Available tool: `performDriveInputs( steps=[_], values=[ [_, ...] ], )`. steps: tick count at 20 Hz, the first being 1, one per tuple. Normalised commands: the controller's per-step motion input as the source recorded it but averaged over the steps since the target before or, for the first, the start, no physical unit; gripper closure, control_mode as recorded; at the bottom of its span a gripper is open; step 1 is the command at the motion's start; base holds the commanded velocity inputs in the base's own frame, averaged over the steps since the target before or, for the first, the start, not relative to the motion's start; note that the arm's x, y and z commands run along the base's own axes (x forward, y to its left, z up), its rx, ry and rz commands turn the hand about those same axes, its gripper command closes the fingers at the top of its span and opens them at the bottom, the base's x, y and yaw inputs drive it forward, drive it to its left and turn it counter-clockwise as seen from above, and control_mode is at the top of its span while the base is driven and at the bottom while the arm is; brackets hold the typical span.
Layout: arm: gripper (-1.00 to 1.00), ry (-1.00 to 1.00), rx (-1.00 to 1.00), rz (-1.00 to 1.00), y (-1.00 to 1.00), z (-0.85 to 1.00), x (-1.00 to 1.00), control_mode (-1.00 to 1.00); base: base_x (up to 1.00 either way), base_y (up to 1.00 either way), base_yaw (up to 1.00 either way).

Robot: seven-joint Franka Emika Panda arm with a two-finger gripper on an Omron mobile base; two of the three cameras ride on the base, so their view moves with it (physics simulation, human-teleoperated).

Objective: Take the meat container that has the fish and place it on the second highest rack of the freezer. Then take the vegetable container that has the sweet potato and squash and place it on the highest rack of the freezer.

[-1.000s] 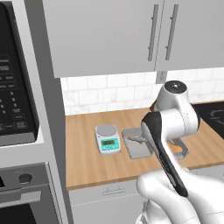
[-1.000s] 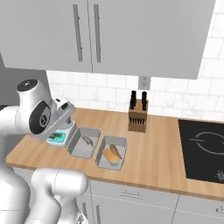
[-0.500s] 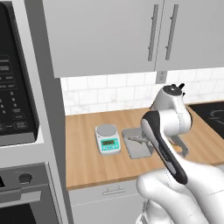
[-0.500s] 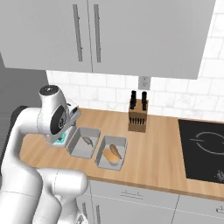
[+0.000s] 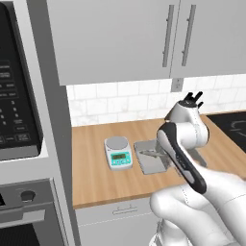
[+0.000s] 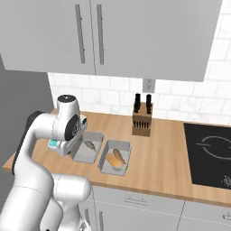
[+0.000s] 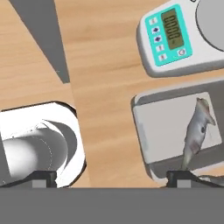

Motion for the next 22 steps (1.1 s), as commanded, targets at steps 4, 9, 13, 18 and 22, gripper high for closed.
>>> performDriveInputs(
  steps=[4, 9, 13, 18, 22],
  values=[
    [-1.00, 0.08, 0.00, 0.25, -0.14, -0.27, 0.00, -1.00, 0.00, 0.00, 0.00],
    [-1.00, -0.01, -0.04, 0.24, -0.01, -0.23, 0.00, -1.00, 0.00, 0.00, 0.00],
    [-1.00, -0.08, -0.03, 0.14, 0.03, -0.13, 0.00, -1.00, 0.00, 0.00, 0.00],
    [-1.00, -0.06, 0.00, 0.04, 0.01, -0.01, 0.00, -1.00, 0.00, 0.00, 0.00],
    [-1.00, 0.00, 0.00, 0.05, 0.00, 0.00, 0.00, -1.00, 0.00, 0.00, 0.00]
  ],
)
